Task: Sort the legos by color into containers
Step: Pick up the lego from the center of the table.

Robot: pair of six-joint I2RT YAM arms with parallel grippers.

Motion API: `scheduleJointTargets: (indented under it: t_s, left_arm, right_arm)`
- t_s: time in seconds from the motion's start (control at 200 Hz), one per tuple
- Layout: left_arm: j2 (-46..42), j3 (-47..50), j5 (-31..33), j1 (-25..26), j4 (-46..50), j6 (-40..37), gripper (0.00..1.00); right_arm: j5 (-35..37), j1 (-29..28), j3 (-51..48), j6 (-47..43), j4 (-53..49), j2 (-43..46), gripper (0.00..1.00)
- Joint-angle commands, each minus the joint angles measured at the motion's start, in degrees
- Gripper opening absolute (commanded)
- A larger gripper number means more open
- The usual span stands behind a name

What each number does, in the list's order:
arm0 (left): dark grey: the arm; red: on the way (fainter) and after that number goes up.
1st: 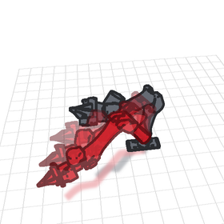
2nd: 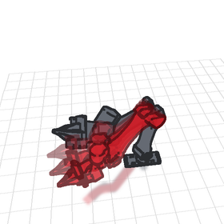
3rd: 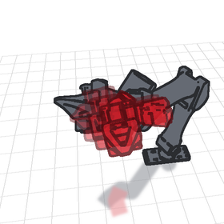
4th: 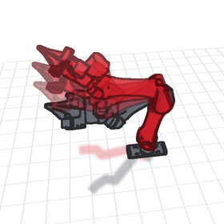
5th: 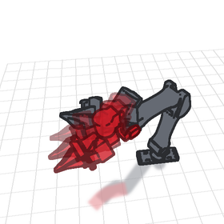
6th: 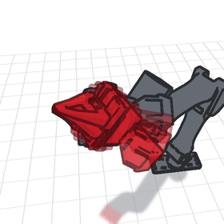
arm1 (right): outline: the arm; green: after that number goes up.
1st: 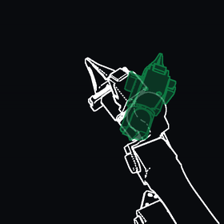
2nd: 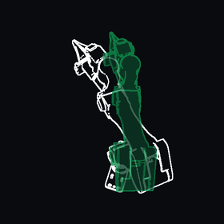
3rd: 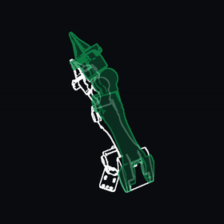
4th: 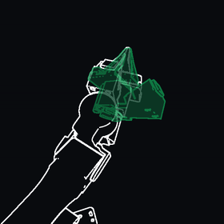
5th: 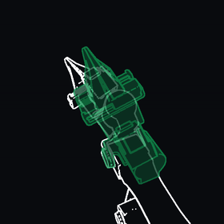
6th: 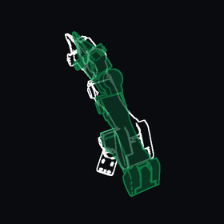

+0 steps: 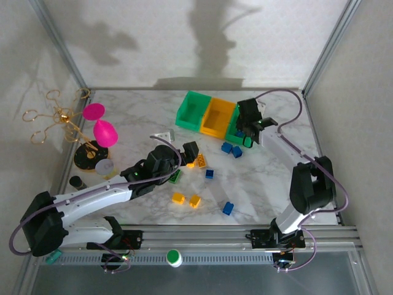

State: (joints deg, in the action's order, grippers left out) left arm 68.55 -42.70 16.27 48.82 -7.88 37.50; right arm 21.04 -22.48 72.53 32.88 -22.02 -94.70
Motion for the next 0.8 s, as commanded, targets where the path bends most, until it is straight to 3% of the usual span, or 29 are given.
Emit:
scheduleJointTargets:
  t_s: [0.0, 0.305, 0.796]
  left_arm:
    - [1.1, -2.0, -1.2, -0.6, -1.2, -0.6, 1.00]
    - [2.2, -1.8, -2.4, -2.2, -1.4, -0.3, 1.00]
    - [2.3, -0.6, -2.5, -3.3, -1.9, 0.3, 0.99]
  right_arm:
    - [0.7, 0.2, 3.4, -4.0, 4.0, -4.1, 0.32]
    - [1.0, 1.8, 11.2, -6.0, 4.8, -15.9, 0.32]
    - [-2.1, 3.7, 11.2, -6.5, 8.5, -21.1, 0.35]
